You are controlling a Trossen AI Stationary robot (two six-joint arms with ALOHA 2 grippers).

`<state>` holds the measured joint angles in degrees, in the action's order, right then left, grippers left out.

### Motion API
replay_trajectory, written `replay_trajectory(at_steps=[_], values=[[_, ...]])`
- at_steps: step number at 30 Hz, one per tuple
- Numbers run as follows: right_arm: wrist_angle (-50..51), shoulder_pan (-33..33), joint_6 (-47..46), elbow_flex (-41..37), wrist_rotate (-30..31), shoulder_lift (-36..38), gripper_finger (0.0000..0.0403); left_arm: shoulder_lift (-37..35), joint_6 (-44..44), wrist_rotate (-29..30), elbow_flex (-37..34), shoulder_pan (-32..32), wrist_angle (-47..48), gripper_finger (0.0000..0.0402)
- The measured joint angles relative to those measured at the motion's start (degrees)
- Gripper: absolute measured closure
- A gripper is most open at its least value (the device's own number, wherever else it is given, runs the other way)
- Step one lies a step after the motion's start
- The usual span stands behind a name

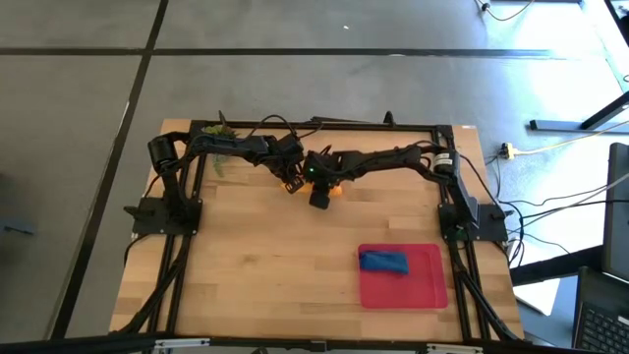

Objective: Roll microfiber towels into tight, uniform cylinder then place into a basket
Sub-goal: Put the orange microfiber towel into the red bin

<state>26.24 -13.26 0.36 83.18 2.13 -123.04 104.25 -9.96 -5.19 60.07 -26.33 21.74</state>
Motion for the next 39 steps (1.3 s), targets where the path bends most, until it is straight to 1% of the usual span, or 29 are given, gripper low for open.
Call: replay_trajectory(at_steps=[4,5,6,8,11,15,20,23,26,33,36,39], values=[[-0.18,-0.06,0.05,-0.01,-0.37,0.00,0.0366,0.00,0.00,0.00,0.00,0.00,-0.02,0.0401],[-0.23,-0.07,0.15,-0.02,-1.21,0.00,0.0380,0.00,0.00,0.00,0.00,0.00,-0.06,0.0401],[-0.28,-0.15,0.15,-0.02,-2.41,0.00,0.0384,0.00,0.00,0.00,0.00,0.00,-0.17,0.0401],[-0.33,-0.20,-0.13,-0.02,-3.79,0.00,0.0383,0.00,0.00,-0.02,0.00,0.00,-0.39,0.0401],[-0.34,-0.20,-0.14,-0.02,-3.99,0.00,0.0375,0.00,0.08,0.06,0.00,0.00,-2.10,0.0401],[-0.68,-0.20,-0.33,-0.04,-4.28,0.02,0.0384,0.00,0.07,0.59,0.00,0.02,-2.81,0.0401],[-1.92,-0.20,-0.33,-0.13,-4.35,0.02,0.0384,0.00,0.23,1.09,0.00,0.31,-2.93,0.0401],[-2.13,-0.14,-0.26,-0.11,-4.39,-0.01,0.0384,0.00,3.33,1.25,0.00,0.68,-3.23,0.0399],[-2.44,-0.07,-0.09,-0.11,-4.41,-0.07,0.0383,0.00,4.20,2.56,0.00,1.38,-3.26,0.0382],[-2.39,-0.13,0.11,-0.09,-5.35,-0.07,0.0383,0.00,2.80,6.19,0.00,3.19,-3.19,0.0310],[-2.31,-0.11,-0.11,-0.09,-5.49,-0.07,0.0383,-0.37,2.36,6.13,0.00,3.30,-2.57,0.0296],[-2.16,-0.26,-0.09,-0.07,-6.56,-0.07,0.0383,-2.44,1.07,5.12,0.00,2.78,-0.34,0.0295]])
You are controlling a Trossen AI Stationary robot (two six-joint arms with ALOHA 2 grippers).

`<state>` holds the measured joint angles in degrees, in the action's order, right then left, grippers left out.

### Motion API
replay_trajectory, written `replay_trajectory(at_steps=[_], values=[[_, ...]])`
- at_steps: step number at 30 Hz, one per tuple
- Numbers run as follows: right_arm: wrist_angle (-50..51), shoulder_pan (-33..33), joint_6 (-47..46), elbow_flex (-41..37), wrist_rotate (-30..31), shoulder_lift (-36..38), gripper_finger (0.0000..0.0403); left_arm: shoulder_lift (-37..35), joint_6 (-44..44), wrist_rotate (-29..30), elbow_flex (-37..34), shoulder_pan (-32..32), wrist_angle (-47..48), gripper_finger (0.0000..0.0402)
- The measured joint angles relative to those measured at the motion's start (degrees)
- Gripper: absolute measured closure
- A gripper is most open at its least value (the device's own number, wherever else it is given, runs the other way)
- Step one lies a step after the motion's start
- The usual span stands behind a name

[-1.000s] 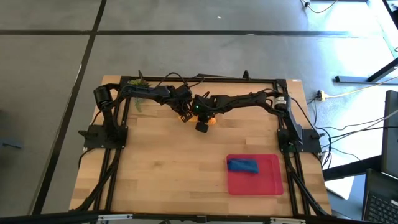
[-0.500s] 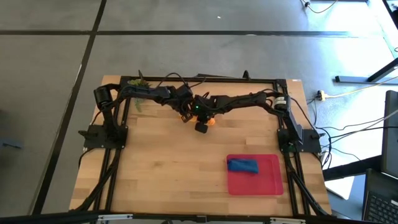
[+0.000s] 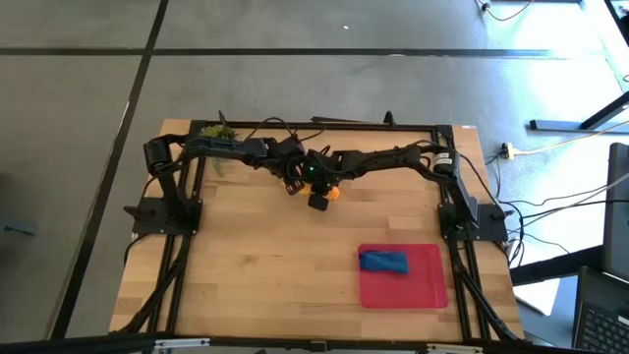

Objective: Roll microfiber towels into tight, uniform cylinder then place into a basket
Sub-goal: Put the orange microfiber towel into the red bin

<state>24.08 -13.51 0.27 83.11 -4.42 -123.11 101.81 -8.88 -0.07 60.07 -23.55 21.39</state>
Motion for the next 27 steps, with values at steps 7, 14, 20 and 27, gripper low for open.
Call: replay_trajectory(at_steps=[7,14,20,27], values=[[0.26,-0.26,0.12,0.04,-0.61,0.00,0.0383,-8.15,0.00,-0.79,0.00,-2.16,6.60,0.0297],[0.68,-0.46,0.41,-0.04,-1.03,0.47,0.0383,-17.51,0.43,-0.86,0.02,-2.64,11.94,0.0298],[5.17,-0.42,1.83,-0.35,1.48,5.04,0.0383,-27.69,0.28,-0.71,0.02,-2.64,15.93,0.0298],[13.65,0.92,0.55,-0.24,2.94,14.01,0.0382,-38.01,0.44,-0.47,0.04,-2.62,20.39,0.0298]])
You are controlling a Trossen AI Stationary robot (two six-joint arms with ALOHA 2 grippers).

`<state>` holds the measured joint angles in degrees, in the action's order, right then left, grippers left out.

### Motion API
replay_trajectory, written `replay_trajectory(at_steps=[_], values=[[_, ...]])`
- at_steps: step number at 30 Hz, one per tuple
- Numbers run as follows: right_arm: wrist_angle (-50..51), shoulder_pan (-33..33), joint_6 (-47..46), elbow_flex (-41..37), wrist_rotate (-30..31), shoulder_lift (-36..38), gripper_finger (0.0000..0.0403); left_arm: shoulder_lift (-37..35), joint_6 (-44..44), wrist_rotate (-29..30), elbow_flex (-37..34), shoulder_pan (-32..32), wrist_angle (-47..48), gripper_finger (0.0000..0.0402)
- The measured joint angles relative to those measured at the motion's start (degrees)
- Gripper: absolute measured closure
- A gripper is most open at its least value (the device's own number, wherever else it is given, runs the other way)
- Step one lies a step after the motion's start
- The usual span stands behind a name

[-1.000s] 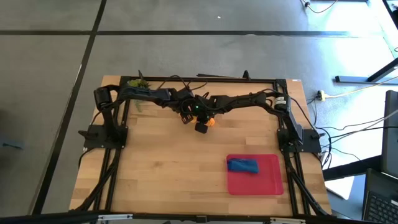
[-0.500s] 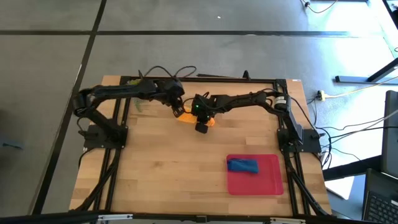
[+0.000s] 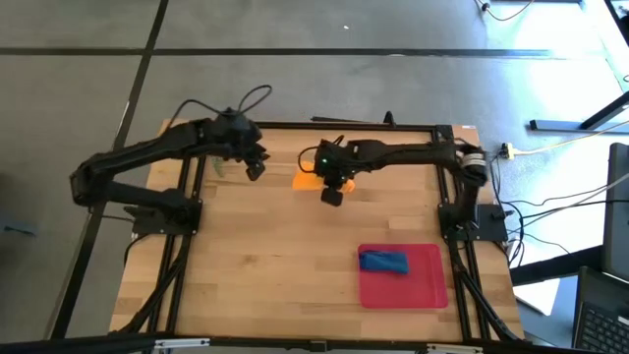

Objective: Roll microfiber towels into tight, uniform cylinder then place into a basket
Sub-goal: Put the orange microfiber towel into the red bin

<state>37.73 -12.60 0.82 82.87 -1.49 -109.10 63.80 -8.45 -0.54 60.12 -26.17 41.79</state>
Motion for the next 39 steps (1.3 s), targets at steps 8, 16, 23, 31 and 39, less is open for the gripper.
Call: replay_trajectory(at_steps=[8,16,23,31,39], values=[[9.34,8.59,-9.41,0.13,5.77,13.72,0.0383,-7.17,0.10,1.12,0.00,0.00,1.41,0.0298],[21.69,23.90,-29.60,0.22,10.03,21.44,0.0383,-9.28,4.59,1.04,0.00,0.37,1.49,0.0298],[26.18,38.00,-49.49,0.22,9.37,21.11,0.0383,-9.06,6.07,0.95,0.00,0.39,0.98,0.0298],[31.65,49.55,-70.49,0.24,7.33,19.93,0.0384,-9.06,6.08,0.89,0.00,0.39,0.96,0.0298],[37.23,54.18,-72.37,0.24,2.76,14.58,0.0384,-9.06,5.77,0.88,0.00,0.39,-0.97,0.0298]])
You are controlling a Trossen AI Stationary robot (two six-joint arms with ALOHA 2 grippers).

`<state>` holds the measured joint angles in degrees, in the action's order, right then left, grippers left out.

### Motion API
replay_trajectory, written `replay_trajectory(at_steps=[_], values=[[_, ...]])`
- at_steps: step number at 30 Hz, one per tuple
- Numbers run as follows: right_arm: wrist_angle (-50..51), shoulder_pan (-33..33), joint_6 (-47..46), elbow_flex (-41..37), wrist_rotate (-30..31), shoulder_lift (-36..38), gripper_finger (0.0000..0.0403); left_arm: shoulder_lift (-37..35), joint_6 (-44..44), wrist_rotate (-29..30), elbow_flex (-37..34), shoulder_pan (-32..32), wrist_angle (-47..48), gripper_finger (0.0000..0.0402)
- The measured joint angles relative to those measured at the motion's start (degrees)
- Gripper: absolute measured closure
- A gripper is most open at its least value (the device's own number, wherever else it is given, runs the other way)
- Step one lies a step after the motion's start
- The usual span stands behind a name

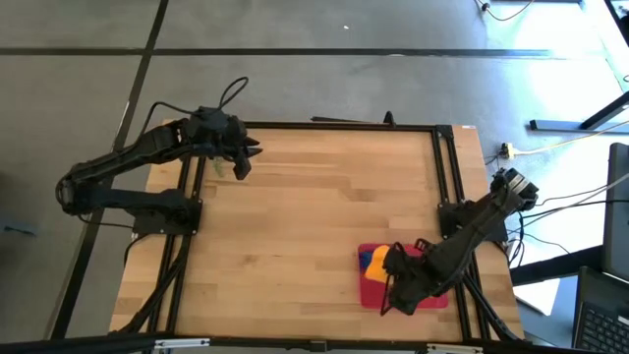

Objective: Roll microfiber towels into tight, uniform cylinder then place into a basket
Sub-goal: Put the orange microfiber towel into the red bin

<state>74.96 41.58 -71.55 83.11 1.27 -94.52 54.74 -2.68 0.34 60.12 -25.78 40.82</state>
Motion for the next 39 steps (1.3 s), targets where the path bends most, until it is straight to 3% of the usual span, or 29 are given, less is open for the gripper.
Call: replay_trajectory(at_steps=[5,13,17,22,31,39], values=[[-0.25,-0.66,5.63,0.00,0.03,-4.01,0.0384,0.00,0.18,-1.55,0.00,0.00,-1.49,0.0298],[-4.92,-2.63,14.08,0.00,-0.79,-8.48,0.0384,0.00,3.28,-15.98,-0.02,0.00,-1.53,0.0298],[-5.38,-3.05,16.25,0.00,-1.25,-10.40,0.0384,0.00,3.28,-16.41,-0.04,-0.02,-1.53,0.0298],[-6.03,-3.10,19.25,0.00,-6.38,-12.43,0.0384,0.00,3.29,-16.41,-0.04,-0.01,-1.51,0.0298],[-5.33,-2.30,27.07,0.00,-9.70,-11.64,0.0384,0.00,3.43,-16.37,-0.04,-0.01,-1.50,0.0298],[0.27,-3.19,23.42,0.02,1.27,-6.48,0.0384,0.00,3.41,-16.35,-0.04,0.00,-1.80,0.0298]])
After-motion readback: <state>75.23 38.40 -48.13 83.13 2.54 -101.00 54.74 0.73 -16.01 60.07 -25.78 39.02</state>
